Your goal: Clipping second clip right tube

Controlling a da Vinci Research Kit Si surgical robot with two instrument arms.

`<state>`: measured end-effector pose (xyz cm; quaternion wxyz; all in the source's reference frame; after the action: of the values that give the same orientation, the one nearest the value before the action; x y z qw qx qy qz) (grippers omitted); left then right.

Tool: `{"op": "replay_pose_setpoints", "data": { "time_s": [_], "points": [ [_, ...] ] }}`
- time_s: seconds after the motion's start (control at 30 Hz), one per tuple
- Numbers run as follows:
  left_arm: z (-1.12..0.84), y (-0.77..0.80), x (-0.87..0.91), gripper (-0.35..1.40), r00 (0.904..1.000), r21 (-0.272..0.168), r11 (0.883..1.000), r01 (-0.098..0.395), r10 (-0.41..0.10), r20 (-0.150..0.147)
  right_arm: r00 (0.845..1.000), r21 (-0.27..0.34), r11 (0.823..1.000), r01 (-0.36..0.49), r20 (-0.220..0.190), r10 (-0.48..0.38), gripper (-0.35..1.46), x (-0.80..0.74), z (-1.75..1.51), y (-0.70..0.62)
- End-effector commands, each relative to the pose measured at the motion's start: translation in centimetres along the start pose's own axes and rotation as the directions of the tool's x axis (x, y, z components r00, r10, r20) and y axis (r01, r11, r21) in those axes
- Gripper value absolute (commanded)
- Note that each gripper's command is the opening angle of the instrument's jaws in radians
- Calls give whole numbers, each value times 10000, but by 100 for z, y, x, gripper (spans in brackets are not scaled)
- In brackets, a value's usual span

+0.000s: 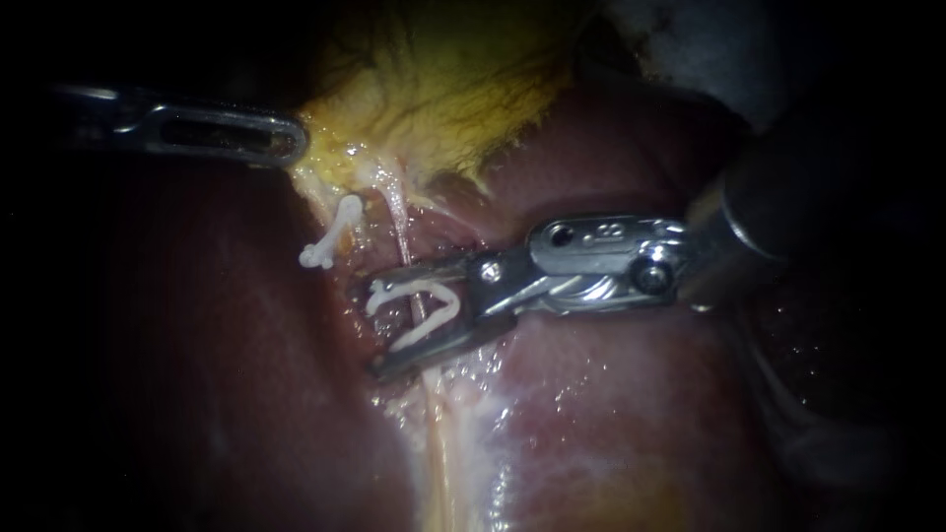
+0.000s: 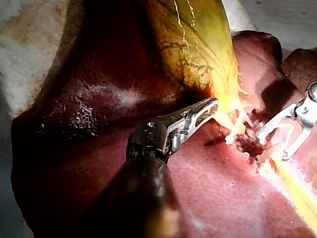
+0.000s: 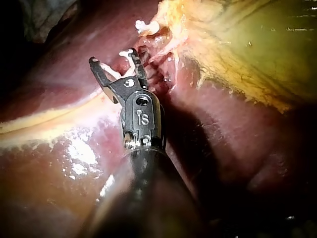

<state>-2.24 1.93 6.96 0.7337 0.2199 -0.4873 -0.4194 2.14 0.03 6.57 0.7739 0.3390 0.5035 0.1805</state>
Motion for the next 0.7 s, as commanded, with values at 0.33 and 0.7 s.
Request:
{"op": "replay_pose_setpoints", "data": {
  "time_s": [0.33,0.7],
  "points": [
    [-1,0,0,-35,10000,-3,10000,-3,3,2,9995,156,9994,-323,-2,323,51,-11,-40,-3],
    [-1,0,0,-35,10000,-2,10000,-3,3,1,9904,52,9904,-1378,51,1378,51,-44,-32,25]
  ]
}}
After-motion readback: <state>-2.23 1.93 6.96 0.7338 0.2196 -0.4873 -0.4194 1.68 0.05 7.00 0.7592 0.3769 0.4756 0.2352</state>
